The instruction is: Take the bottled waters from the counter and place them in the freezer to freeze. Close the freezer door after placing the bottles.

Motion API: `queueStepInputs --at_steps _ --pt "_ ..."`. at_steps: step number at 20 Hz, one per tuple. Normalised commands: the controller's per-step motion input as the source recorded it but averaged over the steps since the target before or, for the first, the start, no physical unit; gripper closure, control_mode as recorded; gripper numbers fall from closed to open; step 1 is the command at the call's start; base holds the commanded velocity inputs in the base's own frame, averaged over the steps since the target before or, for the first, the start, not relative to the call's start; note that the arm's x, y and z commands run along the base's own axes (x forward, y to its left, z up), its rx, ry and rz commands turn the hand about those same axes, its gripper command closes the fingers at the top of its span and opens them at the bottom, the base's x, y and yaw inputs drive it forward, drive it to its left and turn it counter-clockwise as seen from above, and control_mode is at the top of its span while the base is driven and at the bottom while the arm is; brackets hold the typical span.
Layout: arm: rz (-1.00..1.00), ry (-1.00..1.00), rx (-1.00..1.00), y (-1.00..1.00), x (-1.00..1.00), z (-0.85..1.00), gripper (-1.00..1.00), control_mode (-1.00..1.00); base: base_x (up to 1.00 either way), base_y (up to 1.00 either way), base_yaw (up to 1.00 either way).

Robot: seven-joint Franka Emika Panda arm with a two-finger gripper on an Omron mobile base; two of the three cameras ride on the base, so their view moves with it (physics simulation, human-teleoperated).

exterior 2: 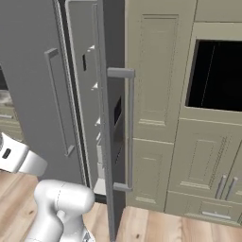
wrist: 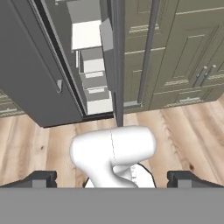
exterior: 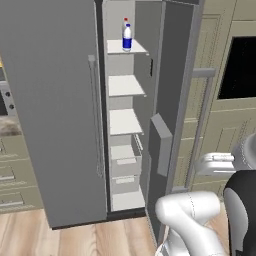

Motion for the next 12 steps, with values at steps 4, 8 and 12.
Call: queueStepInputs --at_steps 4,8,12 --pt "0.00 0.00 0.00 0.00 0.00 0.00 -1.00 1.00 0.26 0.00 0.04" --pt "0.00 0.00 0.00 0.00 0.00 0.00 -1.00 1.00 0.32 0.00 0.04" --pt "0.00 0.00 0.00 0.00 0.00 0.00 -1.00 1.00 0.44 -0.06 0.02"
